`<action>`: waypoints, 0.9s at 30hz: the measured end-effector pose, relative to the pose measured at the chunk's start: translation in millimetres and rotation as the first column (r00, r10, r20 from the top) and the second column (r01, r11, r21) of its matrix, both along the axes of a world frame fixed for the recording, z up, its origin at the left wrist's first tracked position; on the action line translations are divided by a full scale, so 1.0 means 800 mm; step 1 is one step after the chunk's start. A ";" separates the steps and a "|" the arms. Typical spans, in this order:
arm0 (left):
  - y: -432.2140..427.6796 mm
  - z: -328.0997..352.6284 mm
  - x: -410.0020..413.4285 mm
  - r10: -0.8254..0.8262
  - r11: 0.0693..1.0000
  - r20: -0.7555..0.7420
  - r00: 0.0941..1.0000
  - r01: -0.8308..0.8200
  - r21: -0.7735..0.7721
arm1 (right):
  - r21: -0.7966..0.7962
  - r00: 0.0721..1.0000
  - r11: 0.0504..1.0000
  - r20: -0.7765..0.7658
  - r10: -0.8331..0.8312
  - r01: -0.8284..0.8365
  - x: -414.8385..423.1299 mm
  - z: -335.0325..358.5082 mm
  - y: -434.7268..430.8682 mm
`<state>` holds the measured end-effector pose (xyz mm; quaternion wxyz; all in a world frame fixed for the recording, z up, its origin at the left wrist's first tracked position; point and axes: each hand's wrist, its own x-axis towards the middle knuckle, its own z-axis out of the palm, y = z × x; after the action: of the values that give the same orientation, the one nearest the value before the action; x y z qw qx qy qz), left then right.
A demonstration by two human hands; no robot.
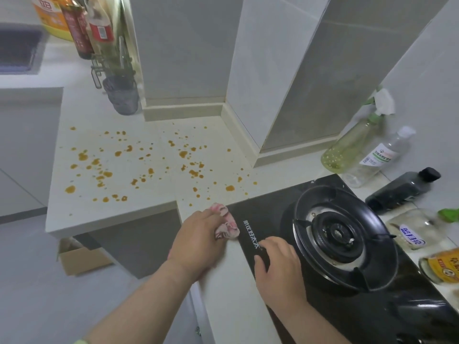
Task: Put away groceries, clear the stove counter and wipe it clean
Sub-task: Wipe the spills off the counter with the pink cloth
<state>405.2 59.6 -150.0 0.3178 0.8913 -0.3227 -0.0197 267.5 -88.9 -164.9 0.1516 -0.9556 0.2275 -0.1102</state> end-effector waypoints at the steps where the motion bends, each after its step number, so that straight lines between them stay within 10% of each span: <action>1: -0.001 -0.001 0.004 0.003 1.000 0.010 1.000 -0.003 0.001 | 0.005 1.000 1.000 -0.010 0.021 -0.021 0.016 0.000 -0.007; 27: 0.009 0.000 0.060 -0.018 1.000 -0.022 1.000 0.018 0.010 | -0.025 0.985 0.998 -0.167 0.049 -0.054 0.083 0.000 -0.013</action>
<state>453.1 66.7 -150.1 0.3165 0.8897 -0.3272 -0.0339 333.8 -99.1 -164.7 0.1205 -0.9692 0.2127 -0.0294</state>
